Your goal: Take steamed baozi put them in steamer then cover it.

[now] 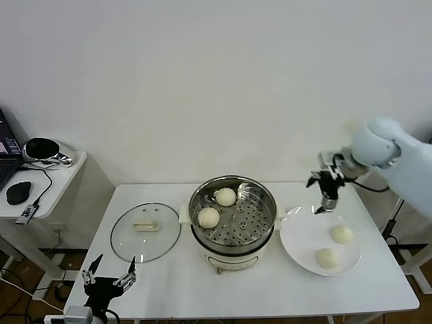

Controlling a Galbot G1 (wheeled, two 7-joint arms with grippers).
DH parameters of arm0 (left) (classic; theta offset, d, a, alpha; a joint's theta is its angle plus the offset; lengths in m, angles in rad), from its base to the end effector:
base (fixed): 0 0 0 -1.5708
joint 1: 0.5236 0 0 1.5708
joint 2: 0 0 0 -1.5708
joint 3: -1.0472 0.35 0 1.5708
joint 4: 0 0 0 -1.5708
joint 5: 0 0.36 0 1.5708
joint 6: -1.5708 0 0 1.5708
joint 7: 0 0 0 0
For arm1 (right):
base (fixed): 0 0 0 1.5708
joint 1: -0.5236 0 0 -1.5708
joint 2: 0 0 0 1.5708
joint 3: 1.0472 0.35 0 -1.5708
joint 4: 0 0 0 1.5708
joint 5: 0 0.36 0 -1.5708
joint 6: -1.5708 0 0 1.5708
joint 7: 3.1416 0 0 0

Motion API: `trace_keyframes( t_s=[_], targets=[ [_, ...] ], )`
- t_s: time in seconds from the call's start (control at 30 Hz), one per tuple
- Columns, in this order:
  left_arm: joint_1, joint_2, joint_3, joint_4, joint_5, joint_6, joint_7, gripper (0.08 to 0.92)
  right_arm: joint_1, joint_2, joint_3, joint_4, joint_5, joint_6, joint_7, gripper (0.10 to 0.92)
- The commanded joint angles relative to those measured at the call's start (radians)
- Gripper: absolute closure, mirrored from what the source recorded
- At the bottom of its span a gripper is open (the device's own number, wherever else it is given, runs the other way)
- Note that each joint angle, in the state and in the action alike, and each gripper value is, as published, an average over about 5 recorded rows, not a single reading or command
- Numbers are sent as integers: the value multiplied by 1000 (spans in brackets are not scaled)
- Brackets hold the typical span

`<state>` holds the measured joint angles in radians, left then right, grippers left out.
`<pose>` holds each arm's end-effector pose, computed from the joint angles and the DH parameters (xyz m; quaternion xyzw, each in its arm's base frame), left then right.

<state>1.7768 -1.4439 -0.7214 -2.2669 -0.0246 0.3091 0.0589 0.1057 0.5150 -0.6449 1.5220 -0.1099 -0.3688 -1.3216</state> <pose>0.1277 0.0689 -0.2635 0.0195 -0.9820 -0.0888 0.1656 0.4858 -0.1569 -0.0617 0.4732 -0.5687 0.5398 0.4015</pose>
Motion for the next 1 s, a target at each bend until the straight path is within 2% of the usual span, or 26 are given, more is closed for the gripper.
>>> trace_keyframes(
  t_s=[0.03,0.57,1.0],
  targets=[
    [19,-1,0,-7,2,-1,0,177,-277,-76,188,-15,-148,46,-6,203],
    [14,-21,8,-2,22,2,3,177,-441,-17,240,-46,-223,75,-12,203],
    [17,-9,2,12,23,1,4,177,-475,81,241,-136,-234,78,50,203]
  ],
)
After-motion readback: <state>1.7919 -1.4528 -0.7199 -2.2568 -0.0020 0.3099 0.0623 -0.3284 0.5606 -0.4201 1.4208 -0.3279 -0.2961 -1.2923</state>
